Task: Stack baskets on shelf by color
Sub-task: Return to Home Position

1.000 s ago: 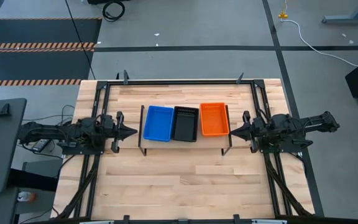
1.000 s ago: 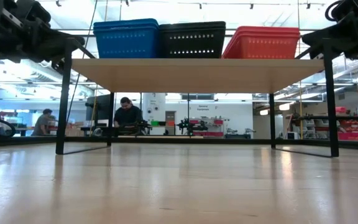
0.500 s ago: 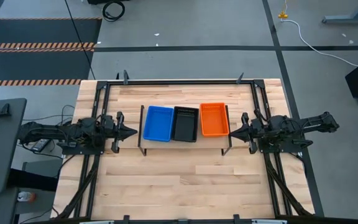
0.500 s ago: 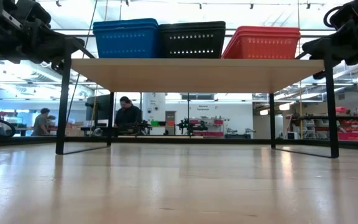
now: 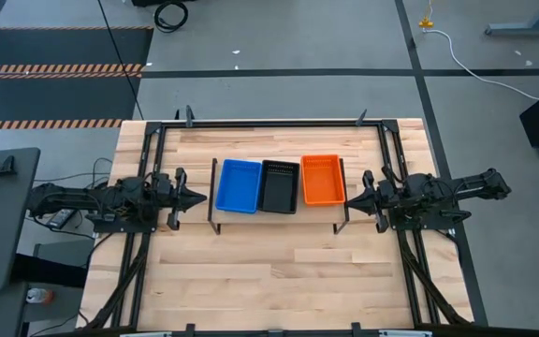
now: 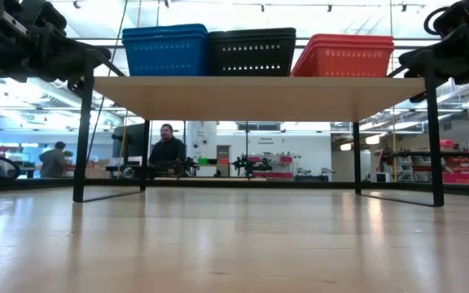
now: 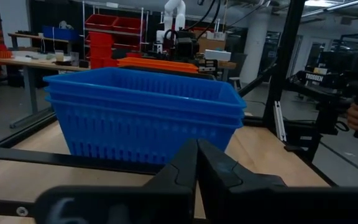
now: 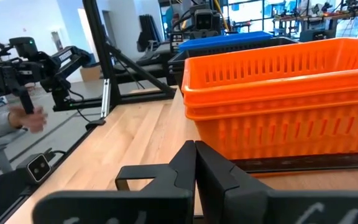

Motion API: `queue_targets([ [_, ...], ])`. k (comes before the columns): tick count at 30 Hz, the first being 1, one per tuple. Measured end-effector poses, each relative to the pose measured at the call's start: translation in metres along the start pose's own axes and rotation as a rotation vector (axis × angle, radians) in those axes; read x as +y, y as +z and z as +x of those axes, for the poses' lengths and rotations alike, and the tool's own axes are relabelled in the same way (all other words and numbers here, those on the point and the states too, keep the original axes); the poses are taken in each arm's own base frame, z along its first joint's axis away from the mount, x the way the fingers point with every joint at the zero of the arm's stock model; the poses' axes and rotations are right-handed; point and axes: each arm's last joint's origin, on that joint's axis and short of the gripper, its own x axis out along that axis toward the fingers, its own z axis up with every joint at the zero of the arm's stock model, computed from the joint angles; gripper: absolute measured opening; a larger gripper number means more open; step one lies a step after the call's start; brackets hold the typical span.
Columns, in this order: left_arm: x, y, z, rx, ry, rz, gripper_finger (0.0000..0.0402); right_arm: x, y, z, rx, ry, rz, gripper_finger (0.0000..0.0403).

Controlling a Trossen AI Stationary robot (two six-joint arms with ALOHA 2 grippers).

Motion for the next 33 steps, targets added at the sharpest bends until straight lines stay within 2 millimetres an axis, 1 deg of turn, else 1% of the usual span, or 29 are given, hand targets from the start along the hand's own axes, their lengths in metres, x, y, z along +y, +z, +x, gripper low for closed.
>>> queue_targets([
  [7,0.0,0.0,0.0,0.0,0.0,-0.001,0.0024,0.0001,0.0009,0.0002,-0.013,0.001,0.001,0.0014],
  [16,0.0,-0.0001,0.0,0.0,0.0,-0.001,0.0017,0.0001,0.0014,0.0002,-0.017,-0.002,0.001,0.0016],
  [25,0.0,-0.0001,0.0,0.0,0.0,-0.001,0.0029,0.0001,0.0015,0.0002,-0.019,-0.002,0.001,0.0016],
  [33,0.0,-0.0001,0.0,0.0,0.0,-0.001,0.0022,0.0001,0.0016,0.0002,-0.019,-0.002,0.001,0.0016],
])
